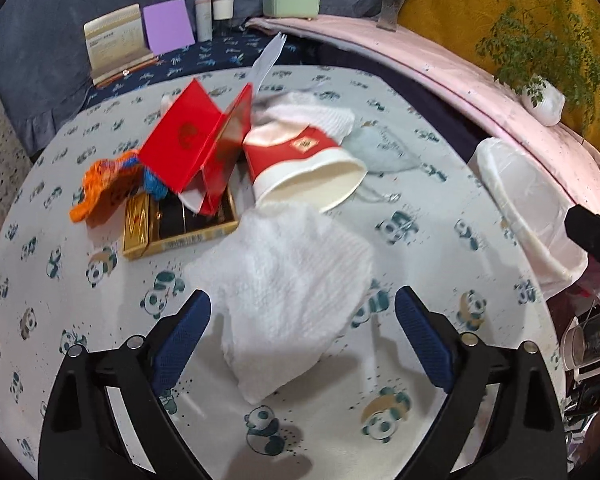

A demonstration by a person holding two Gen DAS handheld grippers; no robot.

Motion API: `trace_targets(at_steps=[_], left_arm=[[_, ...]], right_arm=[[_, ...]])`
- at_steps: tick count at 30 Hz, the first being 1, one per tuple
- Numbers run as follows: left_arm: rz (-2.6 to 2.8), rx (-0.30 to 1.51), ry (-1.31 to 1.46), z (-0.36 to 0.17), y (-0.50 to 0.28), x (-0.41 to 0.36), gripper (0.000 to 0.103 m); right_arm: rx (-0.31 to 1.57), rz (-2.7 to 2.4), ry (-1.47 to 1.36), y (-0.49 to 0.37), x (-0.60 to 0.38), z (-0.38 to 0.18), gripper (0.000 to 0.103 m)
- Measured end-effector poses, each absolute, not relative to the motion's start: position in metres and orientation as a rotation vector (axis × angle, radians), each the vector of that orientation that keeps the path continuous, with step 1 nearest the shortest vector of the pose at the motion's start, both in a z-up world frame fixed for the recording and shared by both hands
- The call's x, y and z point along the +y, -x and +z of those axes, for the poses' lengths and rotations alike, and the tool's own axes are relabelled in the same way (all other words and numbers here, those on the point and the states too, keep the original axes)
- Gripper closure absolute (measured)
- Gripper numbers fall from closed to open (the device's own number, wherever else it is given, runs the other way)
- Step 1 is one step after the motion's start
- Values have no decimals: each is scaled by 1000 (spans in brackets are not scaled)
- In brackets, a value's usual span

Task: Collect trash
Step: 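Grasp the white tissue on the table with the left gripper, then grasp the red card box with the right gripper while the left holds the tissue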

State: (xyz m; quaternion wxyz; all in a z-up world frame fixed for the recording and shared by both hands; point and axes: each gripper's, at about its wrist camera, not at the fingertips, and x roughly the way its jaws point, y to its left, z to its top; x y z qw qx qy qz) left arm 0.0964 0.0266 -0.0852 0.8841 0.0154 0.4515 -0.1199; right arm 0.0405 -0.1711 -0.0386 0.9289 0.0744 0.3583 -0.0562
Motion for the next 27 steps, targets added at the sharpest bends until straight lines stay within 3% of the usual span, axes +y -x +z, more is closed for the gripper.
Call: trace_targets(at_steps=[3,5,6,8,10,13,16,27], left_arm=[[-252,956,-27,-94,-99,31,16],[-260,969,-27,-99,-102,31,26],[-268,987,-27,-103,-104,31,36],[-266,997,-27,-105,-106,32,44],[-273,991,-31,-104,-106,33,65],[-293,997,-18,-100,-106,36,87],[-297,978,-4,-91,-104,41,92],[-268,870,91,-33,-93,85,93]], right_arm=[[752,-104,-156,-43,-163,-45,33],[764,-98,-158,-44,-159,-49,33],[768,-95,-157,-45,-157,-50,33],[775,-91,-154,-47,-153,-52,33],[780,-87,-153,-48,-150,-54,32],[788,-83,-152,-51,-146,-56,33],[790,-76,-149,-54,-142,-56,32],[773,-24,-135,-72,-116,-47,33]])
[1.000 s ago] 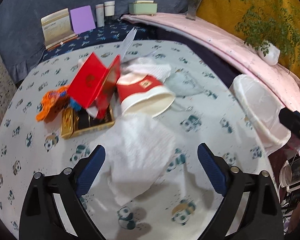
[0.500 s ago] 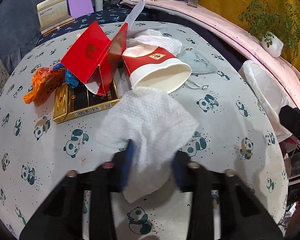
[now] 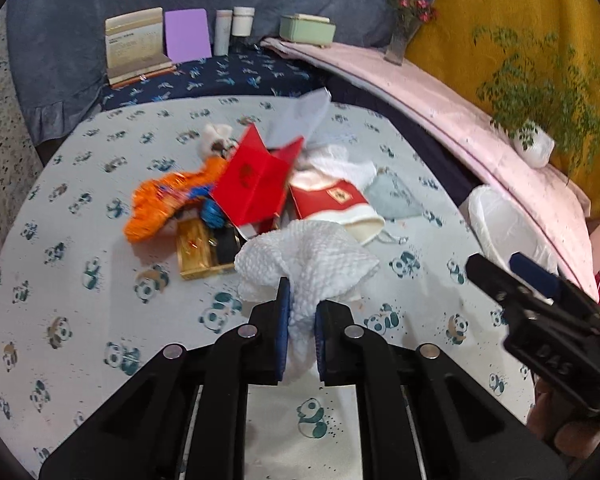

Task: Collect trash
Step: 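Grasp the red card box with the right gripper while the left holds the tissue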

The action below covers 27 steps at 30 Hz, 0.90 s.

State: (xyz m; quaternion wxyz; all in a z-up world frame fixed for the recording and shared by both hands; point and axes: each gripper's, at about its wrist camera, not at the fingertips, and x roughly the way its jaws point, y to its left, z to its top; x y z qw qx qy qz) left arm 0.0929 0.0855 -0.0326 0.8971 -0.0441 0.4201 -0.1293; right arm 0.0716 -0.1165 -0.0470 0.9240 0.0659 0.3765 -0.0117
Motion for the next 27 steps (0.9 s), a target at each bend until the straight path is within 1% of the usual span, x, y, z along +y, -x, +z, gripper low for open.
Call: trace_targets(at_steps=[7,11,16,18,22,23,24,25,26,27], left_arm=[[-186,809,135,-4,-95,128,93],[-131,782,159,3,-101,153,93],[-93,779,172,0,-113,169,93],[-88,781,173,-3,-117,172,93],[-90,789,174,-7,-126,175,93],[-91,791,172,-8,-127,175,93],[-93,793,172,-9,-129,175,93],[-95,795,173,-10,-131,175,93],[-96,797,174,-11,-132,174,93],[-98,798,175,-11,-133,173,93]], right_arm=[[754,46,-119,-98,-82,-36,33],[751,94,-111,-117,-58,-34,35],[781,147,-96,-142,-29,-44,45],[805,164,-89,-153,-17,-52,51],[832,179,-80,-168,-1,-65,56],[839,182,-78,-171,2,-68,61],[847,187,-77,-173,3,-71,69],[857,194,-79,-175,5,-74,73],[865,200,-81,-177,6,-76,83],[871,203,-84,-178,6,-78,88]])
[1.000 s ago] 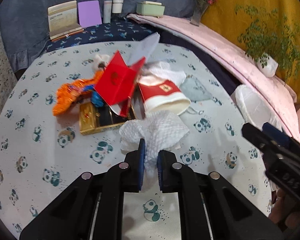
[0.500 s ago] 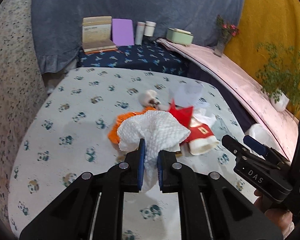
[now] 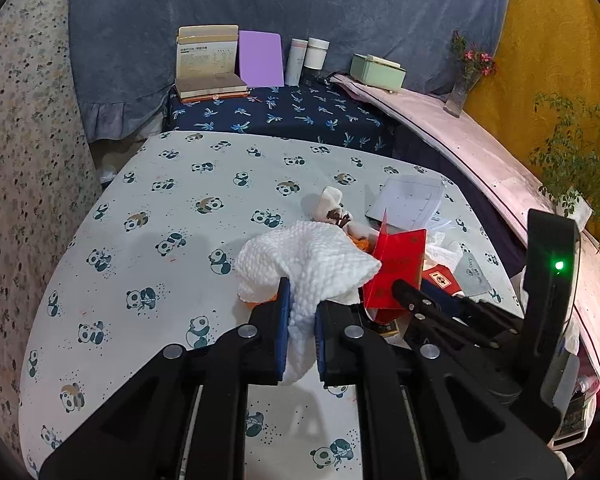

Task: Collect trash
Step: 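Grasp the red card box with the right gripper while the left holds the tissue, then carry the tissue and red box over the bin and release both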

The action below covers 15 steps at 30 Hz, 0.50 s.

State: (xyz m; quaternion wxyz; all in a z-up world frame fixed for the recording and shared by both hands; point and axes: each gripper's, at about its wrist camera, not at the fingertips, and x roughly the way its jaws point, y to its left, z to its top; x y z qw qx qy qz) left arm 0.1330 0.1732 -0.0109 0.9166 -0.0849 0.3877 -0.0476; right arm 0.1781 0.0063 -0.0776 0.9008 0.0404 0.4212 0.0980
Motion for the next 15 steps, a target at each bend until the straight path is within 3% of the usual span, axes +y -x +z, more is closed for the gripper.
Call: trace_targets(at_steps=[3,15], left_arm=[[-105,797,174,-10,-135,170,93],[-208,751,134,16,-120,113,93]], right_arm=[[854,212,-99,-174,3,-75,99],[684,135,-146,-128,-60,-17,100]])
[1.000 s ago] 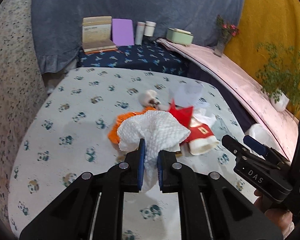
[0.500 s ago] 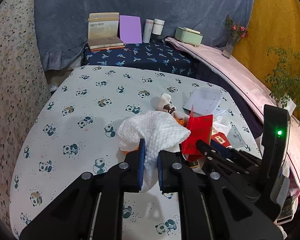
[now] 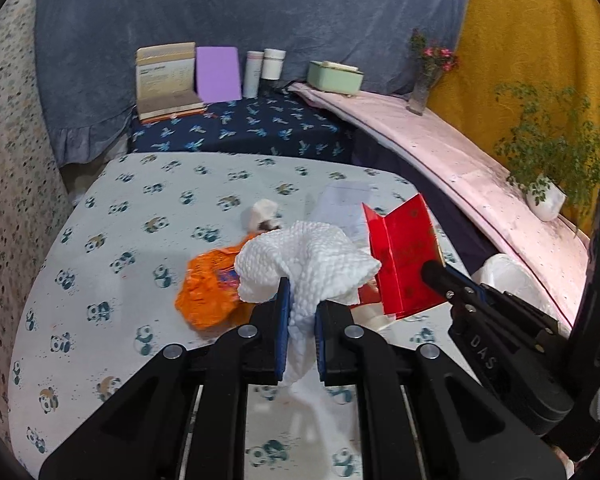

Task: Collect trash
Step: 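Carry the tissue and red box over the bin and release both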

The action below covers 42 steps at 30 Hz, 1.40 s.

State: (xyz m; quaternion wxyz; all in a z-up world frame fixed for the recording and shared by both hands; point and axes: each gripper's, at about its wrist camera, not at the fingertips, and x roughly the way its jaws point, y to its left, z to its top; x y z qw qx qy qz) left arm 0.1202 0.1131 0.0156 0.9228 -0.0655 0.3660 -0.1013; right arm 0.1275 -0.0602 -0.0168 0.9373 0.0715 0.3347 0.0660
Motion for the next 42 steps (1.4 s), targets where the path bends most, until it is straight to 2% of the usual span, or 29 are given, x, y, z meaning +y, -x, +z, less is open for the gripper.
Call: trace_targets(at_steps=[14,29,42], left_arm=[[-402,725,27,35,-102,-16,93],[-579,739,-74,25,-97,-143,92],[-689,771,-128,-1,-104,-207,92]], right_arm=[[600,-88,-212,-75,-185,5,100],[606,-291,-292,-41,-299,-20,100],[643,-375,-334,-38,-349,-44,100]])
